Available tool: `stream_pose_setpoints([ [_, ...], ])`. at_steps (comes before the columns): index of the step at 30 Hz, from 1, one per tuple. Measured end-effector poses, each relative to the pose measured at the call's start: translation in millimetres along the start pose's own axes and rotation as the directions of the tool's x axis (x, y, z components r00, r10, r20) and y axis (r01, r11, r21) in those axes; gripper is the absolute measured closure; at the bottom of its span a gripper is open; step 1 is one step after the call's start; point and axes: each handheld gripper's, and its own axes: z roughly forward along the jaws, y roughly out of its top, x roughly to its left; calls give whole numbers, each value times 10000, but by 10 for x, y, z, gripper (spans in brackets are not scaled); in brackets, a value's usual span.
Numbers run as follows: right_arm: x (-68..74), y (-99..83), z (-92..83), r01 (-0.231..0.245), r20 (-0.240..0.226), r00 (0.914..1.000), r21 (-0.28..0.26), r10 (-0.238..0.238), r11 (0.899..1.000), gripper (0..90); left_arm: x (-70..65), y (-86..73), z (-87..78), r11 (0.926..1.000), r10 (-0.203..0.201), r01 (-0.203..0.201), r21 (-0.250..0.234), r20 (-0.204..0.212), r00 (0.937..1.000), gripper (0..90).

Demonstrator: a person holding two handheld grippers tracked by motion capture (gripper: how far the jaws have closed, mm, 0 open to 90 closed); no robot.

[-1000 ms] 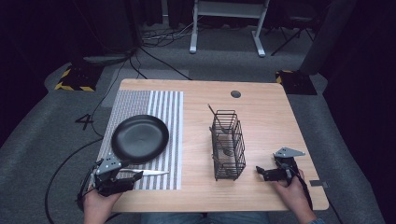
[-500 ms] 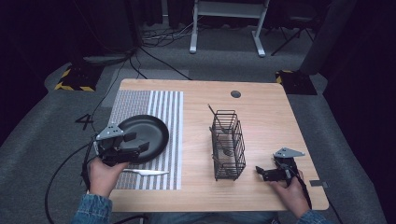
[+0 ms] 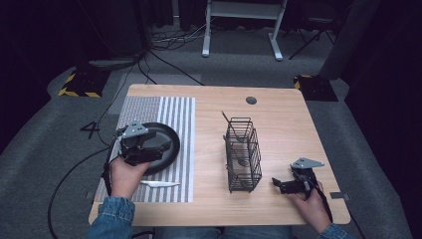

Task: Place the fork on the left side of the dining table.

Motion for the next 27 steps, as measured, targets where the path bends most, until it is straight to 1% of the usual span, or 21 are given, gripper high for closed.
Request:
stream_pose_setpoints([
  [1, 1, 0, 0, 0, -2, 10000, -2, 0, 10000, 15, -102, 110, 30, 9993, 366, -365, 59, -116, 9993, 311],
  [2, 1, -1, -2, 10, -8, 10000, 0, -10, 10000, 16, -102, 110, 30, 9993, 366, -365, 59, -116, 9993, 311],
  [3, 2, -3, -5, 14, -26, 10000, 8, -14, 10000, 18, -174, 207, 77, 9988, 486, -486, -10, -81, 9988, 311],
  [4, 2, -3, -5, 14, -26, 10000, 8, -14, 10000, 18, -174, 207, 77, 9988, 486, -486, -10, -81, 9988, 311],
  [5, 4, -6, -8, 35, -47, 10000, 3, -35, 10000, 19, -221, 305, 127, 9985, 553, -553, -31, -42, 9985, 311],
  [7, 4, -6, -7, 30, -52, 10000, -4, -30, 10000, 19, -243, 394, 185, 9984, 561, -561, -20, 69, 9984, 312],
  [8, 3, -6, -7, 43, -50, 10000, -4, -43, 10000, 19, -243, 394, 185, 9984, 561, -561, -20, 69, 9984, 312],
  [9, 4, -6, -7, 30, -54, 10000, -6, -30, 10000, 19, -265, 468, 240, 9975, 702, -702, 57, 38, 9975, 312],
  [12, 5, -7, -8, 37, -48, 10000, -14, -37, 10000, 20, -276, 523, 290, 9971, 755, -756, 36, 101, 9971, 312],
  [13, 5, -7, -9, 37, -37, 10000, -10, -37, 10000, 21, -279, 570, 337, 9975, 711, -711, -12, 213, 9972, 312],
  [14, 5, -7, -9, 37, -37, 10000, -10, -37, 10000, 21, -279, 570, 337, 9975, 711, -711, -12, 213, 9972, 312],
  [15, 7, -7, -8, 23, -35, 10000, -15, -23, 10000, 21, -272, 616, 388, 9977, 664, -659, -145, 336, 9972, 312],
  [18, 11, -5, -7, -14, -1, 10000, -14, 14, 10000, 21, -255, 656, 446, 9980, 603, -596, -189, 431, 9972, 312],
  [19, 11, -5, -7, -15, -1, 10000, -14, 15, 10000, 21, -232, 691, 510, 9981, 577, -564, -252, 547, 9968, 312],
  [20, 11, -5, -7, -15, -1, 10000, -14, 15, 10000, 21, -232, 691, 510, 9981, 577, -564, -252, 547, 9968, 312],
  [21, 11, -6, -7, -15, 13, 10000, -19, 15, 10000, 21, -213, 723, 581, 9983, 505, -482, -331, 709, 9962, 312],
  [22, 12, -6, -7, -20, 24, 10000, -20, 20, 10000, 22, -213, 723, 581, 9983, 505, -482, -331, 709, 9962, 312],
  [23, 12, -6, -7, -27, 23, 10000, -22, 27, 10000, 22, -202, 748, 654, 9980, 484, -449, -438, 833, 9954, 312],
  [24, 12, -6, -7, -27, 23, 10000, -22, 27, 10000, 22, -202, 748, 654, 9980, 484, -449, -438, 833, 9954, 312],
  [25, 14, -5, -6, -50, 39, 10000, -22, 50, 10000, 22, -190, 771, 728, 9982, 515, -484, -351, 940, 9942, 312],
  [27, 14, -6, -6, -48, 43, 10000, -19, 48, 10000, 23, -185, 790, 791, 9983, 536, -509, -297, 1006, 9935, 312],
])
